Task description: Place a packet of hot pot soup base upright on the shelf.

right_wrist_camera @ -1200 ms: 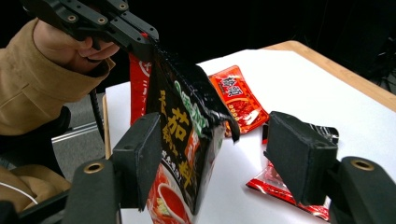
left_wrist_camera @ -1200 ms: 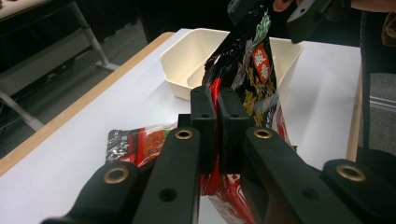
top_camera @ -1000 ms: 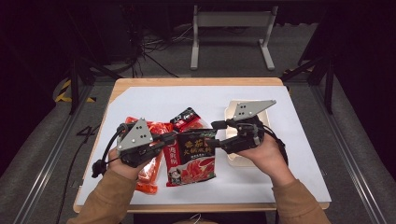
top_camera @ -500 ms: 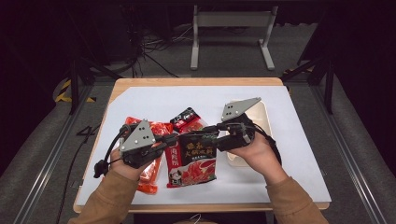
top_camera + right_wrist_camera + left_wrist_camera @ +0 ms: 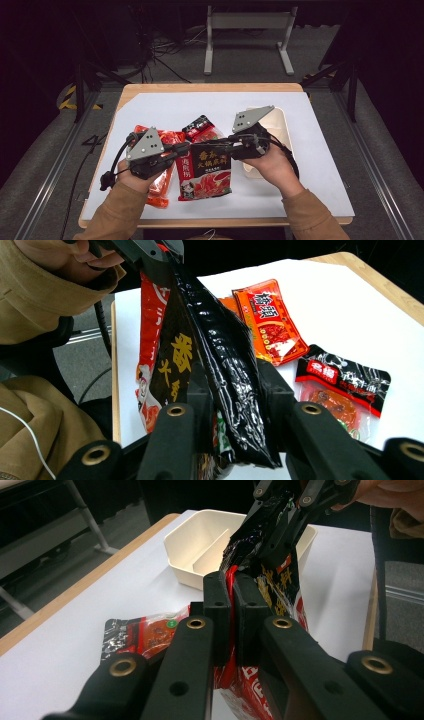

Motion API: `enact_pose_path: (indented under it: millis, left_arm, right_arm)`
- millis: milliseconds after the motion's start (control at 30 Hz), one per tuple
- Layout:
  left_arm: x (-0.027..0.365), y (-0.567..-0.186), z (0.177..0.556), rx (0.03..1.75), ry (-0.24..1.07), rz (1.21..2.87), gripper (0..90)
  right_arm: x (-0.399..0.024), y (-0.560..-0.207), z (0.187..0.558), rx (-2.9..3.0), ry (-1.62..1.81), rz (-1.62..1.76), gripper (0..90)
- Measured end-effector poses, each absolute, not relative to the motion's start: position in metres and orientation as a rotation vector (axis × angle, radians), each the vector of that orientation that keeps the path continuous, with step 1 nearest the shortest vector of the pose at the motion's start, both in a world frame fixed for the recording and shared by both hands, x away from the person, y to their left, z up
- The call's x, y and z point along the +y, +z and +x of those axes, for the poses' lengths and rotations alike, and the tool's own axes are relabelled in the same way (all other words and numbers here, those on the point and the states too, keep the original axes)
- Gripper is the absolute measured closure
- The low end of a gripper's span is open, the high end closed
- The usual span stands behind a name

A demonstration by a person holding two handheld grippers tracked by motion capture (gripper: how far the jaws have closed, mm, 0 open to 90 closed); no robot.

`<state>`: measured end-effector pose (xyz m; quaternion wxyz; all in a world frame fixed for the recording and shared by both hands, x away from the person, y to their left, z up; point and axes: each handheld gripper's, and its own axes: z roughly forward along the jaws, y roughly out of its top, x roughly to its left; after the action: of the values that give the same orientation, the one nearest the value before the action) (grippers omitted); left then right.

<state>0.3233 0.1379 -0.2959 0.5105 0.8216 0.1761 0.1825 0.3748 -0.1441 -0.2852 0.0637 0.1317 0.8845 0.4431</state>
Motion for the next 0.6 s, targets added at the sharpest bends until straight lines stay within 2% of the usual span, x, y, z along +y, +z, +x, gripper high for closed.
enact_pose_path:
  millis: [233,300,500,600]
  left_arm:
    - [0.147,-0.296,0.328,0.432,0.369,1.926,79.8]
    - [0.15,-0.296,0.33,0.444,0.332,1.903,74.2]
    - [0.167,-0.295,0.338,0.5,0.24,1.801,47.1]
    - [0.173,-0.295,0.34,0.515,0.213,1.773,42.6]
  right_arm:
    - [-0.142,-0.275,0.371,2.666,1.348,0.411,75.5]
    - [-0.141,-0.27,0.37,2.662,1.342,0.406,75.9]
    - [-0.143,-0.255,0.367,2.607,1.313,0.367,76.0]
    - [-0.145,-0.248,0.367,2.584,1.296,0.36,76.0]
